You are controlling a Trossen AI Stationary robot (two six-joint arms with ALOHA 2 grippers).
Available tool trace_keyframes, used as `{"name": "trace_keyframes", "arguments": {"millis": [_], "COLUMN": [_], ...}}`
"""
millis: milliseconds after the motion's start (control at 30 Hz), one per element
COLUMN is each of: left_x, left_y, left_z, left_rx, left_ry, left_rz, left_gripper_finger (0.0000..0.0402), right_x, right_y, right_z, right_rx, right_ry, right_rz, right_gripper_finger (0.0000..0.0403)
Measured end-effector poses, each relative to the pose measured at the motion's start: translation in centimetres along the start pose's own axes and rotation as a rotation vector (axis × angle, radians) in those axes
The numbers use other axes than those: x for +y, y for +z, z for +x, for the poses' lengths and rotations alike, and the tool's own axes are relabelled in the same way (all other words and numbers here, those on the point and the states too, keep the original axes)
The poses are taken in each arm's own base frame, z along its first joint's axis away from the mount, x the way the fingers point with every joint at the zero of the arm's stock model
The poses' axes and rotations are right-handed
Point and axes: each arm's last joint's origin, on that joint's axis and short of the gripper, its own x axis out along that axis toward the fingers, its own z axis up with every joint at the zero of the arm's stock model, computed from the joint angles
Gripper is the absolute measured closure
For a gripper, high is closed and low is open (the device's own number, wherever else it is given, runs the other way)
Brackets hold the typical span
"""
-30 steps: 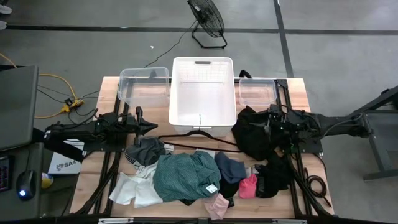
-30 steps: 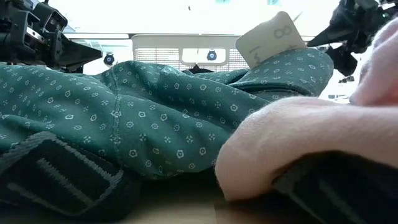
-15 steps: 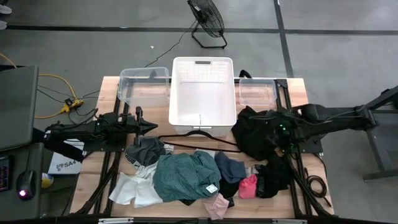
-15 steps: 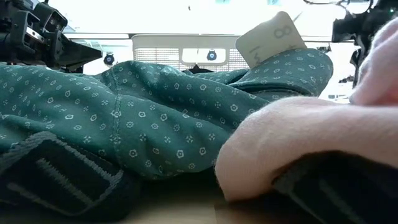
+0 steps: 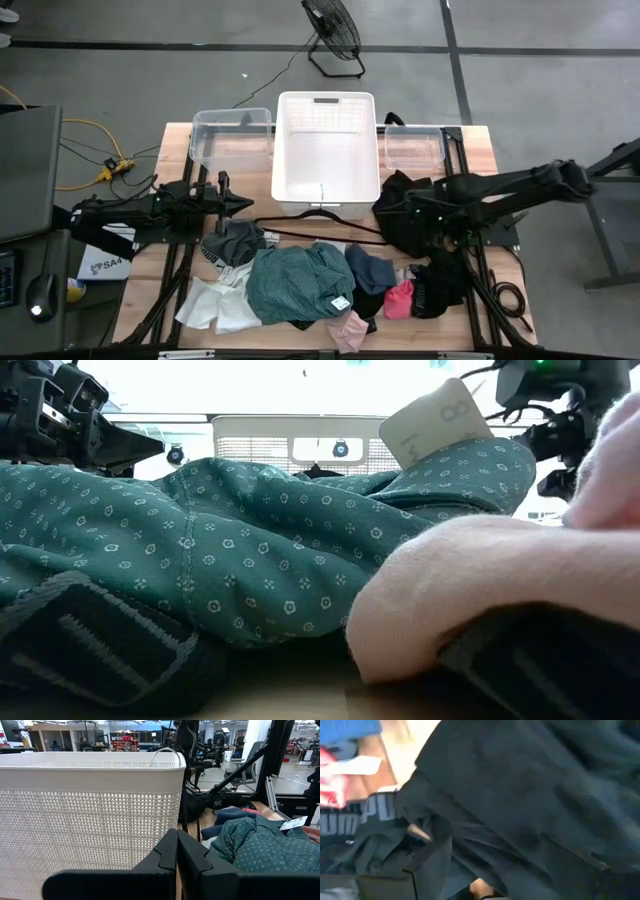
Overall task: Pick & Place Cloths
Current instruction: Put the black shirt into the white laundry basket
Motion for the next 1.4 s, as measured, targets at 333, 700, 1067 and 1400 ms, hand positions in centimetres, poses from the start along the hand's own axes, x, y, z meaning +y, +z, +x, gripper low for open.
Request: {"name": "trace_keyframes", "arguments": {"millis": [333,700,1067,1400], "left_x": [0.0,0.0,0.0,0.0], "left_y": [0.0,0.0,0.0,0.0], "left_z": [0.0,0.0,0.0,0.0], "left_rx": [0.0,0.0,0.0,0.0], "left_ry": [0.0,0.0,0.0,0.0], "left_rz": [0.0,0.0,0.0,0.0], "left_gripper_finger": [0.04,0.04,0.04,0.04], "right_x": [0.3,2.1,3.9,3.6], "right_y": [1.3,2.3,3.2,2.6], "right_z": [1.9,0.2,0.3,1.7], "right_rx": [0.14,0.048,-0.112,-0.099], "right_ry": [0.01,-0.098,-0.179,-0.17], "right_rz": [0.014,-0.106,-0.346,-0.231], "right_gripper_finger": [0.0111,0.0111,0.0111,0.0111]}}
